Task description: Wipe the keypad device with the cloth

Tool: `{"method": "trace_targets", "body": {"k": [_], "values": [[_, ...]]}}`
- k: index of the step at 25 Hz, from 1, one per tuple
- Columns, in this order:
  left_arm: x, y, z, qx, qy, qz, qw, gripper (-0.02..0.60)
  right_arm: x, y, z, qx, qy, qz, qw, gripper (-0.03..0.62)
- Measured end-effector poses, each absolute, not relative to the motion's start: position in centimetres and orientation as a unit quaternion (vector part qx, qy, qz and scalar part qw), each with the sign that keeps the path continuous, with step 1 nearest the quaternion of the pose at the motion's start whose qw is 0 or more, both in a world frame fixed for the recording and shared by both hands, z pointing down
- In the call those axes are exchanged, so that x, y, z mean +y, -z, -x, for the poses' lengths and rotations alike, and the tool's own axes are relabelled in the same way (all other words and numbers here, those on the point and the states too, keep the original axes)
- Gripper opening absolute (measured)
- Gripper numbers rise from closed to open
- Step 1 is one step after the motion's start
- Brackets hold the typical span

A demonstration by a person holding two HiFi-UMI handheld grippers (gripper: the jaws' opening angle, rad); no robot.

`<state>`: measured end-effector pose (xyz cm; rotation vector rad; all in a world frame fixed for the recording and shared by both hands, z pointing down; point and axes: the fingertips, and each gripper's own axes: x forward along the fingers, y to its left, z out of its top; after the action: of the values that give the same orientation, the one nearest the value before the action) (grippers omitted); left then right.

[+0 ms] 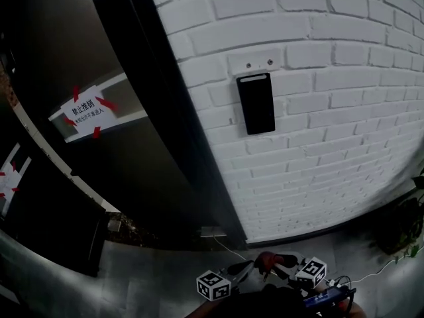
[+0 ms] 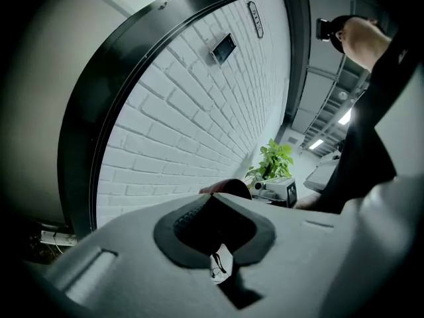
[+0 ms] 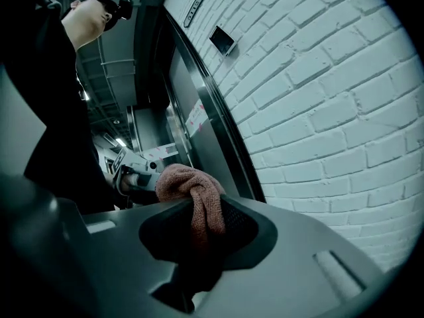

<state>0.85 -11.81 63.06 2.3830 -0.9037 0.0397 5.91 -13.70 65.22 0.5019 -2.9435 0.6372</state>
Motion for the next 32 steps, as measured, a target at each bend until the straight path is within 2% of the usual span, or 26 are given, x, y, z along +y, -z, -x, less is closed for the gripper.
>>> {"method": "trace_targets", "body": {"k": [13, 22, 28, 32], "values": [[-15.4, -61.3, 1.4, -0.336, 0.009, -0.899, 0.280, 0.005, -22.0, -60.8, -9.3, -0.961, -0.181, -0.210, 0.005, 0.086], [-16.4, -59.2, 1.9, -0.302, 0.010, -0.916, 0.262, 0.003, -28.0, -44.7, -8.4, -0.981, -0.016, -0.193, -0.030, 0.089], [-18.0, -55.1, 2.2, -0.282, 0.023, -0.930, 0.233, 0.005, -31.5, -37.1, -8.2, -0.970, 0.031, -0.238, -0.030, 0.089], [-19.9, -51.4, 2.8, -0.282, 0.039, -0.938, 0.196, 0.005, -32.7, -30.3, -8.0, -0.956, 0.075, -0.276, -0.058, 0.089]]}}
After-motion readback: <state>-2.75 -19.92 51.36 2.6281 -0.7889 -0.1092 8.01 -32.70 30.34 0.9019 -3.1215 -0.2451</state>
